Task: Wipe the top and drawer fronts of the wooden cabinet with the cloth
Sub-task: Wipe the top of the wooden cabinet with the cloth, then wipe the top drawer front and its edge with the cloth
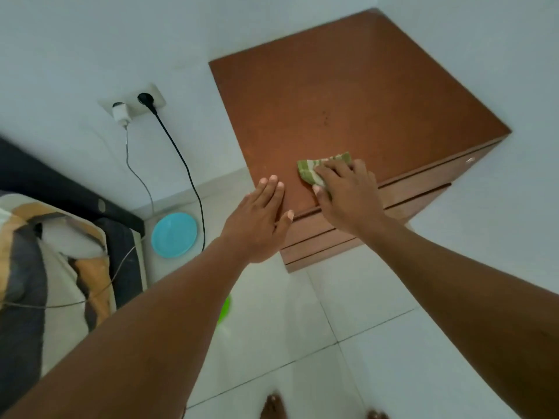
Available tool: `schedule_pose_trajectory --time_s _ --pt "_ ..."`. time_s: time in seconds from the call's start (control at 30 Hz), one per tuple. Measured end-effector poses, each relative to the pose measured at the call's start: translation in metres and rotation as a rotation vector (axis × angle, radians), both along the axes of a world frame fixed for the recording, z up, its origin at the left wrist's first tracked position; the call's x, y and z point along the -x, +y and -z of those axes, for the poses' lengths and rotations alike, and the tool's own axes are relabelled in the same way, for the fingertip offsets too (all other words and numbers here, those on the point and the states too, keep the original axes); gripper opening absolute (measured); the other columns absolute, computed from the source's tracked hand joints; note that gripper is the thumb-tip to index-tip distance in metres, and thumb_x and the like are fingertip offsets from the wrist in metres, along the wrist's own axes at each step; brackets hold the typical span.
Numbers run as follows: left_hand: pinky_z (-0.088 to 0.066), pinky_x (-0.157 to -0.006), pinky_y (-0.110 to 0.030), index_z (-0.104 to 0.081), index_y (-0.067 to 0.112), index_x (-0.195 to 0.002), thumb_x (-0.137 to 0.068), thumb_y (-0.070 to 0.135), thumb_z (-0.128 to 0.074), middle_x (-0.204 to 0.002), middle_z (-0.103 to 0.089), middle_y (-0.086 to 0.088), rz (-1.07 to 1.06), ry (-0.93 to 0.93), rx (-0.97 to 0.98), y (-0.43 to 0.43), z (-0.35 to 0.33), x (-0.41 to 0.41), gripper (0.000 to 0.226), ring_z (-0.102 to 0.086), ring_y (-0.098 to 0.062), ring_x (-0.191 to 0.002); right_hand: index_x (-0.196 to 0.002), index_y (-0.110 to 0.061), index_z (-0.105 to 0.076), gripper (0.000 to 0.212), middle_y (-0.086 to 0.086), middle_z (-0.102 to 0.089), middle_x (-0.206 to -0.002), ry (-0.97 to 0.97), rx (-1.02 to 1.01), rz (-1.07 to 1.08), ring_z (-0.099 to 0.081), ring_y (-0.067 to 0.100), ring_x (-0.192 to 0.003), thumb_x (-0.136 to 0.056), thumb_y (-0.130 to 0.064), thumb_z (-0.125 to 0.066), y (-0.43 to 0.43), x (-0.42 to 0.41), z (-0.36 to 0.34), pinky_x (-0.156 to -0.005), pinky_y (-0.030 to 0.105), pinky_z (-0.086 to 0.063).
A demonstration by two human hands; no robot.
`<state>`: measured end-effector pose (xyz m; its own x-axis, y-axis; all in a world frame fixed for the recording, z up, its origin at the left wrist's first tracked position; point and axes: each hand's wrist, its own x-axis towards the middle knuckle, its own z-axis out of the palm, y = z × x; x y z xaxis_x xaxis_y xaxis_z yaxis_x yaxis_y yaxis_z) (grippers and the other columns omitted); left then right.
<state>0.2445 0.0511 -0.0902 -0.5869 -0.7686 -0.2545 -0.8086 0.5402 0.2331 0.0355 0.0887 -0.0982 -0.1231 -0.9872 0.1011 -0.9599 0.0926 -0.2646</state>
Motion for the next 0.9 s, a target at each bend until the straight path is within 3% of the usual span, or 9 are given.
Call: schedule_pose_trajectory --time_s 0.1,0.2,0.3,0.43,0.53,0.63,0.7,0.8,0.9 --pt "-0.008 -0.128 -0.041 -0.005 0.018 -0.164 -0.106 0.051 -0.021 -0.172 0.004 0.001 -0.010 0.031 0.060 0.001 0.008 0.001 0.069 0.006 -0.015 -0.158 -0.136 -0.025 -0.059 0.054 0.000 -0.059 -0.136 -0.022 0.074 -0.002 -0.047 0.030 -0.117 -0.097 -0.047 -0.029 0.002 0.004 0.004 -0.091 0.044 -0.041" --pt "-0.008 -0.128 -0.041 -0.008 0.019 -0.164 -0.098 0.065 -0.014 -0.172 0.001 0.002 -0.033 0.124 0.115 0.006 0.021 -0.001 0.081 0.006 -0.013 -0.157 -0.129 -0.023 -0.065 0.054 0.001 -0.060 -0.125 -0.073 0.123 -0.030 -0.047 0.028 -0.110 -0.098 -0.044 -0.026 -0.004 0.013 0.008 -0.089 0.043 -0.044" --pt "-0.009 -0.128 -0.041 -0.012 0.017 -0.164 -0.092 0.076 -0.013 -0.172 -0.004 0.002 -0.012 0.230 0.211 0.007 0.036 -0.005 0.093 0.005 -0.012 -0.157 -0.125 -0.020 -0.063 0.049 0.005 -0.055 -0.111 0.001 0.202 -0.030 -0.046 0.027 -0.103 -0.096 -0.043 -0.031 -0.008 0.013 0.015 -0.082 0.041 -0.045" --pt "-0.012 -0.128 -0.042 -0.017 0.017 -0.163 -0.088 0.085 -0.009 -0.172 -0.010 0.001 0.037 0.303 0.341 0.001 0.055 -0.010 0.102 0.000 -0.012 -0.158 -0.129 -0.023 -0.060 0.052 0.005 -0.046 -0.105 0.176 0.344 0.034 -0.044 0.028 -0.100 -0.096 -0.051 -0.030 -0.008 -0.001 0.038 -0.083 0.041 -0.034" --pt "-0.012 -0.128 -0.038 -0.021 0.018 -0.163 -0.087 0.085 -0.009 -0.171 -0.016 0.001 0.071 0.355 0.439 -0.005 0.064 -0.012 0.102 -0.006 -0.012 -0.157 -0.129 -0.024 -0.063 0.059 0.006 -0.054 -0.114 0.183 0.448 0.045 -0.050 0.029 -0.117 -0.098 -0.059 -0.026 -0.008 -0.005 0.048 -0.096 0.044 -0.034" --pt "-0.019 -0.126 -0.036 -0.035 0.016 -0.158 -0.090 0.079 -0.016 -0.166 -0.032 -0.001 0.080 0.480 0.563 -0.006 0.078 -0.011 0.094 -0.019 -0.014 -0.155 -0.136 -0.019 -0.061 0.068 0.010 -0.057 -0.140 0.151 0.483 -0.015 -0.037 0.027 -0.147 -0.098 -0.060 -0.021 -0.005 -0.006 0.057 -0.118 0.046 -0.024" --pt "-0.027 -0.124 -0.041 -0.043 0.013 -0.153 -0.092 0.076 -0.018 -0.161 -0.041 -0.004 0.074 0.572 0.641 -0.006 0.087 -0.007 0.091 -0.028 -0.017 -0.152 -0.140 -0.016 -0.057 0.070 0.013 -0.053 -0.149 0.133 0.509 -0.053 -0.032 0.025 -0.151 -0.099 -0.059 -0.020 0.002 -0.006 0.063 -0.123 0.045 -0.019" --pt "-0.028 -0.123 -0.047 -0.037 0.012 -0.156 -0.094 0.074 -0.019 -0.161 -0.040 -0.009 0.069 0.616 0.782 -0.002 0.101 -0.005 0.089 -0.029 -0.023 -0.152 -0.136 -0.008 -0.059 0.053 0.018 -0.055 -0.146 0.129 0.619 -0.061 -0.048 0.034 -0.138 -0.106 -0.045 -0.035 0.016 -0.004 0.075 -0.116 0.046 -0.033" --pt "-0.019 -0.126 -0.047 -0.022 0.010 -0.161 -0.099 0.069 -0.014 -0.169 -0.021 -0.012 0.103 0.488 0.978 0.014 0.121 -0.011 0.086 -0.013 -0.025 -0.157 -0.122 -0.003 -0.064 0.035 0.018 -0.068 -0.118 0.013 0.814 -0.055 -0.064 0.038 -0.104 -0.106 -0.030 -0.047 0.033 -0.002 0.091 -0.088 0.047 -0.052"
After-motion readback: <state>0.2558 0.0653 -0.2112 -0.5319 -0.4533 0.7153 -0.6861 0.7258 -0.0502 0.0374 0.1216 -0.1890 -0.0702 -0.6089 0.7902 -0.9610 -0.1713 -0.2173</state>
